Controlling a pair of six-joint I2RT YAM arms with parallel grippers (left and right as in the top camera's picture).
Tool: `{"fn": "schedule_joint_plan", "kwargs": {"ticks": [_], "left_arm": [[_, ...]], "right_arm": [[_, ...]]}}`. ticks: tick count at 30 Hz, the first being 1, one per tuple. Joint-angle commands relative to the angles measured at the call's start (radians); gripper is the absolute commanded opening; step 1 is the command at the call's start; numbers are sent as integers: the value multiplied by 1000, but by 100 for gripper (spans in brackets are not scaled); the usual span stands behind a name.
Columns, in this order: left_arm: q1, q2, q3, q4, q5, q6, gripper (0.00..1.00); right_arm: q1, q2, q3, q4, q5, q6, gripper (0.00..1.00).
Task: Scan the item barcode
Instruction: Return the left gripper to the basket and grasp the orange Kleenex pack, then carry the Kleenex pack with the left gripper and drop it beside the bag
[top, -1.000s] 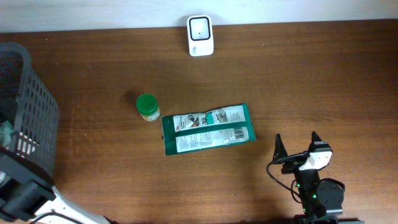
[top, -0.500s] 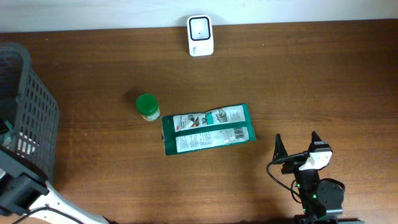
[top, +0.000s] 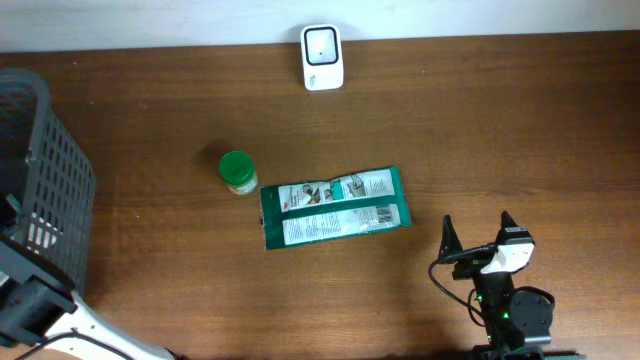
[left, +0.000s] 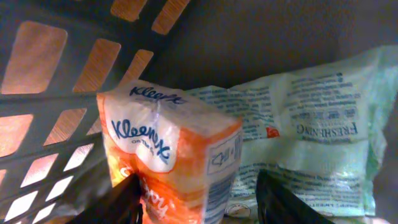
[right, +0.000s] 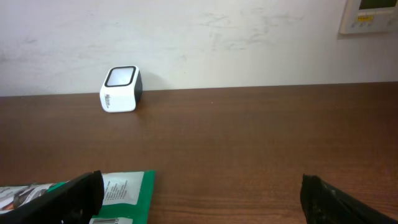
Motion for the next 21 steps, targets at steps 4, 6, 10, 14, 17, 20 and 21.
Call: {"fn": "schedule_joint_plan", "kwargs": {"ticks": [4, 6, 10, 14, 17, 20, 21], "left_arm": [[19, 13, -52, 25, -8, 12, 17], [19, 13, -52, 14, -8, 11, 7], [-3, -3, -45, -25, 32, 4, 0], [-55, -89, -21, -38, 82, -69, 0], [-117, -186, 24, -38, 82, -111, 0], [-185, -290, 86, -29, 109, -137, 0], [-211, -328, 108, -23, 149, -140, 0]], "right_arm": [[-2, -8, -5, -4, -2, 6, 98], [-2, -8, -5, -4, -2, 6, 98], [-2, -8, -5, -4, -2, 6, 98], [-2, -8, -5, -4, -2, 6, 98], [-2, -8, -5, -4, -2, 6, 98], [-2, -8, -5, -4, -2, 6, 98], [-2, -8, -5, -4, -2, 6, 98]]}}
